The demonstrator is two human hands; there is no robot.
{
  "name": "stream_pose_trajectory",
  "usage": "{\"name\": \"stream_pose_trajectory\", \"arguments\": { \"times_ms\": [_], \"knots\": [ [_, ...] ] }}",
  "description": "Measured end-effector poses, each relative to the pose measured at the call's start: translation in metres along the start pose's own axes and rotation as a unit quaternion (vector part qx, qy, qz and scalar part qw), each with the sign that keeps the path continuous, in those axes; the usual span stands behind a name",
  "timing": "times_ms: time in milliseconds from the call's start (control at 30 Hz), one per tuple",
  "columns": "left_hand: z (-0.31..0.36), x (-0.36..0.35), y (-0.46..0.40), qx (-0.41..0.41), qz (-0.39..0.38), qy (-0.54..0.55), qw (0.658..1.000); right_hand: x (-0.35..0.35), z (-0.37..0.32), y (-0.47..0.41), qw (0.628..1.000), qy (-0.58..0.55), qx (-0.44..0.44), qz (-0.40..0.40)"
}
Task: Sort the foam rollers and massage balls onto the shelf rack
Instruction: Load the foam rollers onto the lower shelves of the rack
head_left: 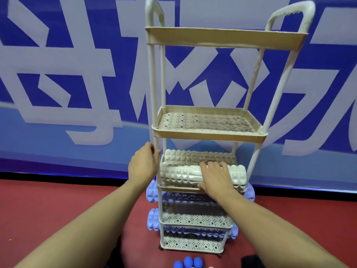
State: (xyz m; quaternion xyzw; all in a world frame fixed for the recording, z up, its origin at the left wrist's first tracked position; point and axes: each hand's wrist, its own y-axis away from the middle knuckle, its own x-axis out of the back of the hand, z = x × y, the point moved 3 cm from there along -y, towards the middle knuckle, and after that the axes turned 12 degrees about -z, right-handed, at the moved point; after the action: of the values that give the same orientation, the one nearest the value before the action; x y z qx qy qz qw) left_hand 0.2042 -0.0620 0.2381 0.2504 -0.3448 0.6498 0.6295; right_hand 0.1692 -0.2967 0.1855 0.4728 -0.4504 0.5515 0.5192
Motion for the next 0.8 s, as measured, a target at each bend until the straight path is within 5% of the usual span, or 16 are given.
{"name": "stream_pose_trajectory", "arguments": {
  "times_ms": [300,567,800],
  "knots": [
    [-0.002,0.000,-0.003,-0.006,-0.005,-0.027,1.000,-0.025,0.011,-0.017,0.995,-0.034,-0.019,-0.090],
    [0.002,-0.001,0.002,0.011,-0.013,-0.004,1.000,-0.018,0.018,0.003,0.997,-0.057,0.016,-0.040],
    [0.007,-0.027,0.063,0.029,0.036,0.139,0.989,-0.026,0.056,0.072,0.982,-0.170,0.080,0.027]
  ]
}}
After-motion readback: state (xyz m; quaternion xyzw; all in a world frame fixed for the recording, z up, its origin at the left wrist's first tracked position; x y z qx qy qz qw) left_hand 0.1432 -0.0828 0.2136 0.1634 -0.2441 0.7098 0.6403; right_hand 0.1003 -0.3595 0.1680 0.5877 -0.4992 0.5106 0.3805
